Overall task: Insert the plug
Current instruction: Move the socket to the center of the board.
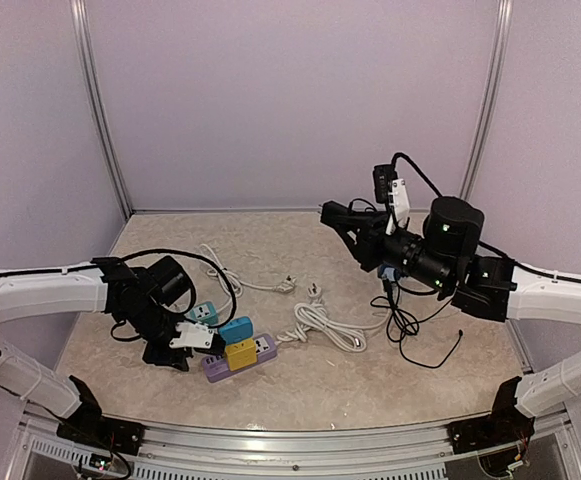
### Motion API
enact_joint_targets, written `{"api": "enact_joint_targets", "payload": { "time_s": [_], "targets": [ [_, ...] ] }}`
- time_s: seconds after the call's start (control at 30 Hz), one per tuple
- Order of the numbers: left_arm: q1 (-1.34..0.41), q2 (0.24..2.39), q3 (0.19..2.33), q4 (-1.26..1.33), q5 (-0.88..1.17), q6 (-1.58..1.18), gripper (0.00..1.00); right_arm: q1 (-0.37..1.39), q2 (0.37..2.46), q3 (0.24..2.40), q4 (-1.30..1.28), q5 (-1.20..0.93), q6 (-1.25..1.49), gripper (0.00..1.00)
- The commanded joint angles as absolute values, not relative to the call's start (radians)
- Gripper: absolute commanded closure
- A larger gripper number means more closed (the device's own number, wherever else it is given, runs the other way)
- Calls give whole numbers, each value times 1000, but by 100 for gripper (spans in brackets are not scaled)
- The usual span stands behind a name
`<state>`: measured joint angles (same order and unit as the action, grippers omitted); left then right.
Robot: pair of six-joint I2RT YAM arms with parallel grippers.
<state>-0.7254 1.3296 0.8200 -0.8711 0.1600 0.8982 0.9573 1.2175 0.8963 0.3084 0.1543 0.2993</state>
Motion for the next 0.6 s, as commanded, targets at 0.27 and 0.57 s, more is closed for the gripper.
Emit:
{"api": "enact_joint_targets", "payload": {
  "time_s": [0.27,0.57],
  "targets": [
    [-713,1402,679,-530,125,721,69,934,1032,786,345,230,295,100],
    [-738,1458,709,-468,171,633,69,934,937,736,328,288,277,100]
  ]
}}
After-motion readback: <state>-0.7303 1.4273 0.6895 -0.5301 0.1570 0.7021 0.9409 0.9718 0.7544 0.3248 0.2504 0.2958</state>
